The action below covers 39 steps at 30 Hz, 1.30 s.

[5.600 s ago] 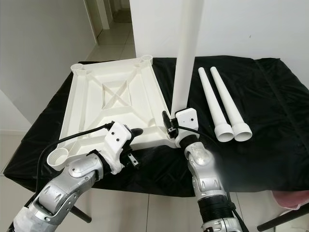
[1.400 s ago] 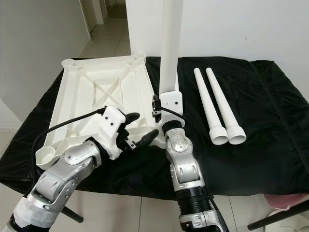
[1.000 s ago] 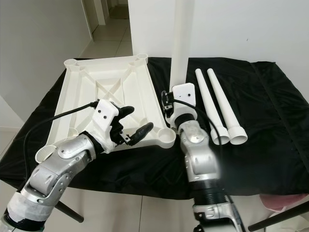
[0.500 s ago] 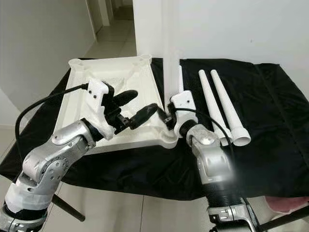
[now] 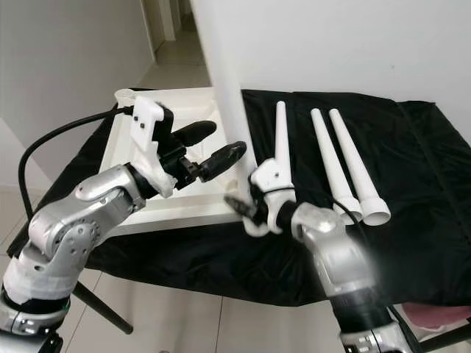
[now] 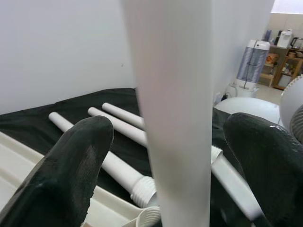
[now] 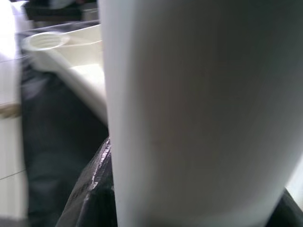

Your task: Building children table

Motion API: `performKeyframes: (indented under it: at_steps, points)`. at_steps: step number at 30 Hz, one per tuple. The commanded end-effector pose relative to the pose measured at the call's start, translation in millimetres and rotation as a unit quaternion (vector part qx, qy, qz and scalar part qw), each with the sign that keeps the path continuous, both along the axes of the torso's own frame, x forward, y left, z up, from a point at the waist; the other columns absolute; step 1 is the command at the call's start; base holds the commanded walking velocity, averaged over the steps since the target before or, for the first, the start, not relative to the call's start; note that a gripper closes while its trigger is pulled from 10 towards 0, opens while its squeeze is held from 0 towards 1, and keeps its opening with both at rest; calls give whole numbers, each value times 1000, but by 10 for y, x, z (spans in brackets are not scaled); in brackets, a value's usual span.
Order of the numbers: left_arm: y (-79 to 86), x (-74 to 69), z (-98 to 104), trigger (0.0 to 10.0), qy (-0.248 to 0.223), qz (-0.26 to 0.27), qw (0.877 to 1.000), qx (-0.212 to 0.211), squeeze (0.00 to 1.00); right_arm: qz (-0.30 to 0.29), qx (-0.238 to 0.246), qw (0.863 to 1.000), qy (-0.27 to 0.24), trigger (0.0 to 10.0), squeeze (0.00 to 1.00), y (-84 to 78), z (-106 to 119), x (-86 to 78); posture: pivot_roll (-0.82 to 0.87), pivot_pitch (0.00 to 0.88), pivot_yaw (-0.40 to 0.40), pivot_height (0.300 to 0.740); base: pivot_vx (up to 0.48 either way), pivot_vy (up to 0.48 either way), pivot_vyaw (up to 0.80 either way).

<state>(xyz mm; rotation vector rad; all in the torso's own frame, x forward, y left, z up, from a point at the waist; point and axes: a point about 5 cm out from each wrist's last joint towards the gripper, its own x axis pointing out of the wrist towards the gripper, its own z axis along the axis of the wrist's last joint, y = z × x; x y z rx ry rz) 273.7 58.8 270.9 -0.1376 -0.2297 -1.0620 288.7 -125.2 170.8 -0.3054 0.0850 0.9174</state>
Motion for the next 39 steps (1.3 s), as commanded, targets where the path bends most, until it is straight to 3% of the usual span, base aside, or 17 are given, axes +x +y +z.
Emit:
performKeyframes:
  at_steps: [1,8,13,14,15,16,34,35,38,39]
  points:
    - [-60,-110,9,10000,-21,-123,992,20,0,27,-1,1000,3,10000,0,30,33,-50,-57,0,53,740,0,0,0]
    - [-89,-125,-18,10000,0,-150,988,18,0,49,-15,999,12,10000,0,20,-6,-114,-68,0,62,740,0,0,0]
    - [-78,-200,-12,10000,23,-199,980,1,0,53,-18,998,18,10000,0,10,-22,-140,-71,0,65,740,0,0,0]
    - [-70,-219,-9,9373,36,-214,976,-5,0,54,-19,998,20,10000,0,7,-27,-150,-72,0,66,740,0,0,0]
    - [-65,-228,-8,9373,44,-222,974,-9,0,55,-20,998,21,10000,0,5,-30,-157,-72,0,66,740,0,0,0]
    - [-56,-230,-4,0,52,-229,972,-15,0,55,-21,998,21,10000,0,3,-34,-161,-72,0,70,740,0,0,0]
    - [-16,-196,22,0,63,-229,971,-20,0,54,-21,998,24,10000,0,30,-68,-162,-75,0,76,740,0,0,0]
    - [-29,-171,21,5137,62,-217,974,-11,0,51,-17,998,21,10000,0,35,-58,-146,-74,0,76,740,0,0,0]
    - [-39,-154,22,5137,62,-208,976,-5,0,48,-15,999,19,10000,0,39,-49,-134,-74,0,76,740,0,0,0]
    - [-48,-138,23,10000,60,-196,979,0,0,45,-9,999,19,10000,86,45,-46,-130,-72,0,72,740,0,0,0]
